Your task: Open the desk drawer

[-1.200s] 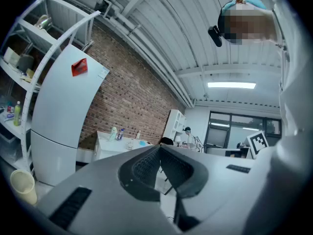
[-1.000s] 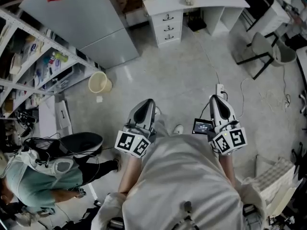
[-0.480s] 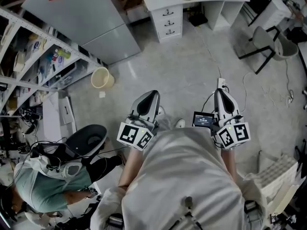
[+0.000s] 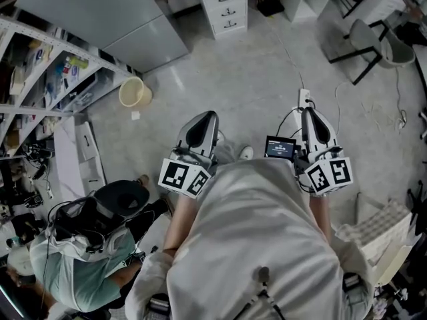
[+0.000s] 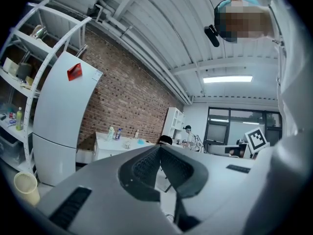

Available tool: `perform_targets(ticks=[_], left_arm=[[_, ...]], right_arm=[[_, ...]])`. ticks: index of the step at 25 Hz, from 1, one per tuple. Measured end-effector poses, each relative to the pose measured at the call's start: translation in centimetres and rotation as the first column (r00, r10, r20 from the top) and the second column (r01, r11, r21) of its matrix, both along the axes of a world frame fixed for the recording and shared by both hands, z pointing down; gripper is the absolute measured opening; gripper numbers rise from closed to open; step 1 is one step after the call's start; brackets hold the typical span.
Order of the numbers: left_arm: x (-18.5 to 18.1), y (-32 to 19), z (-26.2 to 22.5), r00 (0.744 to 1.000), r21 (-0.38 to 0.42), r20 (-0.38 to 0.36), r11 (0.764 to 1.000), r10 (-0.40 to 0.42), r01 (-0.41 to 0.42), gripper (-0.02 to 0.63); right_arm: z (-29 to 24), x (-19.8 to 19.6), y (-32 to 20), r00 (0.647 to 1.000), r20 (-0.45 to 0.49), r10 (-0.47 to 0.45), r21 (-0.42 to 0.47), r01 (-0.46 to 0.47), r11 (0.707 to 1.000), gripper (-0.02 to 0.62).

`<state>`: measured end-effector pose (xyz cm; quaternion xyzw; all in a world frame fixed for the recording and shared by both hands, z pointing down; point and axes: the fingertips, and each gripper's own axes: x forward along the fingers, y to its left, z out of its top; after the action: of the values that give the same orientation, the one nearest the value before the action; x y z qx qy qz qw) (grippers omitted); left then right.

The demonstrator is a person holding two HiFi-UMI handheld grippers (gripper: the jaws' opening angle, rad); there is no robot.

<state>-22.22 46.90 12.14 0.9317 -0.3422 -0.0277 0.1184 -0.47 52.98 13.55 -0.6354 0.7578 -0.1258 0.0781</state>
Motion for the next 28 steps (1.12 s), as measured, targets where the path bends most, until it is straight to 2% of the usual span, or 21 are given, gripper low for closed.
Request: perform_targets(ticks=[7, 15, 24, 28], left_arm=[[-0.5, -1.0, 0.0, 1.000, -0.009, 0.015, 1.000, -0.013, 0.013, 0.008], [-0.6, -4.8, 0.8, 0.999, -0.018, 0.054, 1.000, 0.000, 0.001, 0.008], [2.5, -15.7, 2.4, 0.999, -0.108, -0.036, 0.993, 0.036, -0.040, 0.008], [4.4, -20.8, 2.8, 0.996, -0.119, -0.036, 0.989, 0.085, -0.088, 0.008]], right_arm=[[-0.5, -0.7, -1.8, 1.000, -0.005, -0.025, 0.010, 0.025, 1.000, 0.026], [1.0, -0.2, -5.6, 1.000, 0.012, -0.005, -0.039, 0.005, 0.999, 0.026], [-0.7, 0.8, -13.6, 0.999, -0.041, 0.011, -0.069, -0.014, 0.998, 0.026], [-1.5, 1.4, -17.9, 0.997, -0.075, 0.017, -0.054, -0.021, 0.998, 0.026]])
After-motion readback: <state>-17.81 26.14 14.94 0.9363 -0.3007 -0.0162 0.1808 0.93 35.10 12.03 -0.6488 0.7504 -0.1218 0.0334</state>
